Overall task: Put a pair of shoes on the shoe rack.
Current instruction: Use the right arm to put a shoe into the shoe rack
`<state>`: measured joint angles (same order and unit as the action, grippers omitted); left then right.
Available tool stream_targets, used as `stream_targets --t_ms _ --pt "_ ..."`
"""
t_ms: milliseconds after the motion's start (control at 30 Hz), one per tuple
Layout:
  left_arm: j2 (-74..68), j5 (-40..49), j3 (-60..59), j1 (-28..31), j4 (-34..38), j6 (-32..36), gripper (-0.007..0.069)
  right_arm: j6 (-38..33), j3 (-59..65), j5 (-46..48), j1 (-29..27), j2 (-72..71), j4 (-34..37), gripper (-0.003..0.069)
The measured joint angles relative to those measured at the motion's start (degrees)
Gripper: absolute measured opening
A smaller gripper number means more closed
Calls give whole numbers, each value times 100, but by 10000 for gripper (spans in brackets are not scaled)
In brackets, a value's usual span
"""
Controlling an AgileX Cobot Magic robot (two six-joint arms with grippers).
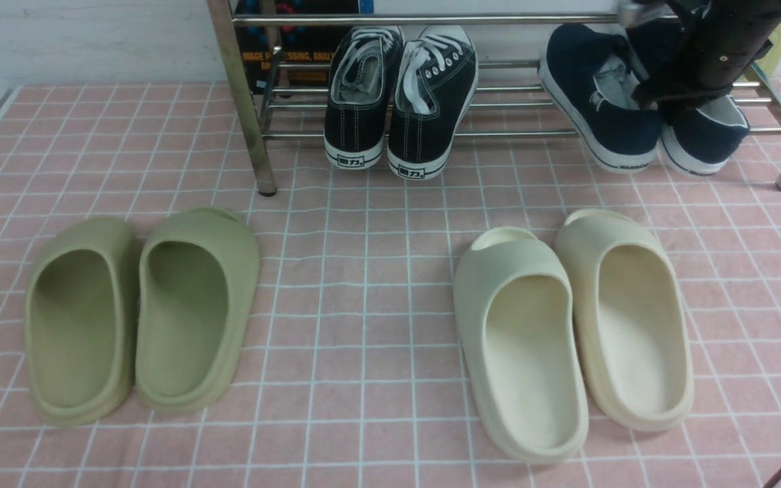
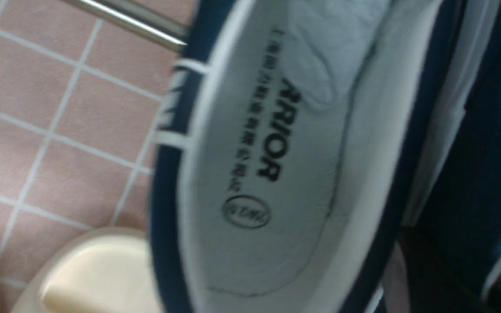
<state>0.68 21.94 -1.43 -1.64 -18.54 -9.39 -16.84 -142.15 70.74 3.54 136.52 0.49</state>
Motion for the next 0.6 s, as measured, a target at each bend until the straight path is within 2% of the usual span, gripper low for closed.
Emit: stream_targets --t_ms 400,600 --pt "0 0 0 0 0 0 239 107 0 -702 -112 194 63 18" --pt "0 0 0 0 0 0 239 586 0 -754 -112 254 45 20"
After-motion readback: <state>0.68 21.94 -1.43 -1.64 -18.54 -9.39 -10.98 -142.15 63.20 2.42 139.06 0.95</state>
